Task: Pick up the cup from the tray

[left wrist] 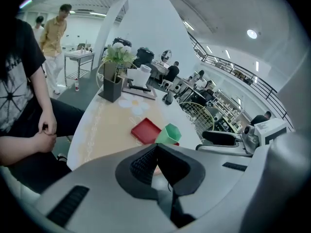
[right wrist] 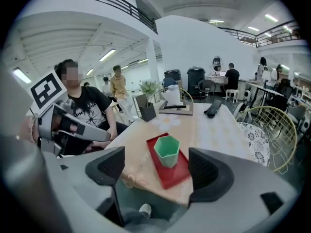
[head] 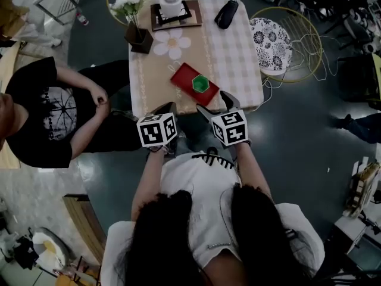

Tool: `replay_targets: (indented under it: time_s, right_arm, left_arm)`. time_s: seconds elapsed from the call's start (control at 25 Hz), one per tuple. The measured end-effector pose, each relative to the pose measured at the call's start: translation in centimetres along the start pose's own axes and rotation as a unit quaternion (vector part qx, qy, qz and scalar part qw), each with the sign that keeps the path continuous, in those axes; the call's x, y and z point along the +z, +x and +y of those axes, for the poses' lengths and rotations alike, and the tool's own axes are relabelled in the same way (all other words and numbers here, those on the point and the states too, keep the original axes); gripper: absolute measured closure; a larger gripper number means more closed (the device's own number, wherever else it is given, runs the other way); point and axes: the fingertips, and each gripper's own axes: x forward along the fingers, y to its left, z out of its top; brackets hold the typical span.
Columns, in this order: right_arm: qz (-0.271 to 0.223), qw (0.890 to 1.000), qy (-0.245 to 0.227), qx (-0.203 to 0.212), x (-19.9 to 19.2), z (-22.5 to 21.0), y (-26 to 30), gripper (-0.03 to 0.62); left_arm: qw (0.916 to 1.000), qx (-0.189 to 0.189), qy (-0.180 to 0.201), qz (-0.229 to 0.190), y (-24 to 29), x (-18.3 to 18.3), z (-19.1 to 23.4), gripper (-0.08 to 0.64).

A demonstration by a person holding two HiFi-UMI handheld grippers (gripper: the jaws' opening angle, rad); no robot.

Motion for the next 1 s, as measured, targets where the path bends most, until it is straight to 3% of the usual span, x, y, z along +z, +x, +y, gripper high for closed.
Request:
replay_targets:
  time_s: [0.56, 0.84, 1.0]
  right_arm:
    - [0.071, 0.993, -0.094, 0.028, 1.0, -1.4, 6.6, 0.198]
    - [0.131, 0.977, -0.157, 0.064, 0.1, -1.0, 9.7, 0.198]
    - [0.155, 0.971, -0.170, 0.067, -0.9, -1.2, 10.6, 0.199]
  left_arm:
    - [0.9993, 0.016, -0.025, 0.023, 2.7, 1.7, 2.3, 0.552]
    - [0.9989, 0.020, -0.030, 0.031, 4.3, 3.1, 2.1, 0.552]
    - [0.9985, 0.020, -0.032, 0.039, 4.9, 3.0, 1.9, 0.552]
